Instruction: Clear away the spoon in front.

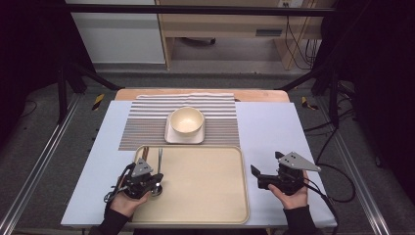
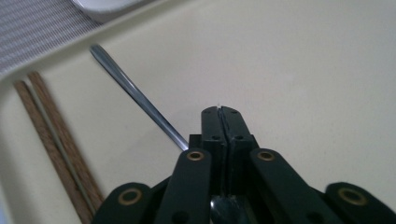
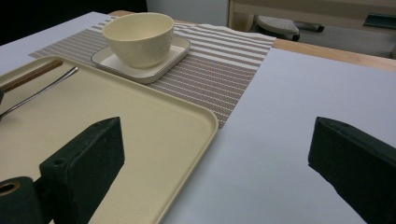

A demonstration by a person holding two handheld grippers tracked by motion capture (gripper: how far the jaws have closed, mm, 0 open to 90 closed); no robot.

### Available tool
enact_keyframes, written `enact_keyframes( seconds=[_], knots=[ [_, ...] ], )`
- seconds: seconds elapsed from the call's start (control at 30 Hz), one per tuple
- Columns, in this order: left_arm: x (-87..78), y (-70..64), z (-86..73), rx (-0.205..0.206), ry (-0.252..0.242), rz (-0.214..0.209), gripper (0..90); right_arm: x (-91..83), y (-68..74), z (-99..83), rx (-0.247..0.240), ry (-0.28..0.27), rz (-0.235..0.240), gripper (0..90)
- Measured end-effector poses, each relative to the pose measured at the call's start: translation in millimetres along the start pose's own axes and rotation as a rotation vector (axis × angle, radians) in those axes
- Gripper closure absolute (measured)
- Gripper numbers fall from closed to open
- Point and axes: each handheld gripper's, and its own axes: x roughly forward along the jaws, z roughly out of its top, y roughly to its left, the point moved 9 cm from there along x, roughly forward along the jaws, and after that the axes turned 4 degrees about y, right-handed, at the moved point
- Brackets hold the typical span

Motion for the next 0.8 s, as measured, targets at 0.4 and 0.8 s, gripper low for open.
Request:
enact_keyframes(
  seconds=[0.4, 0.8],
  knots=[
    [-21.6, 21.7, 31.9, -0.036, -0.146, 0.089, 56.9, 0.1, -2.3, 0.3, 0.003, -0.001, -0.012, 3.8],
    [-36.9, 41.6, 72.2, -0.086, -0.259, 0.119, 39.7, -1.2, -5.2, 1.0, 0.009, -0.005, -0.020, 2.8]
  ],
)
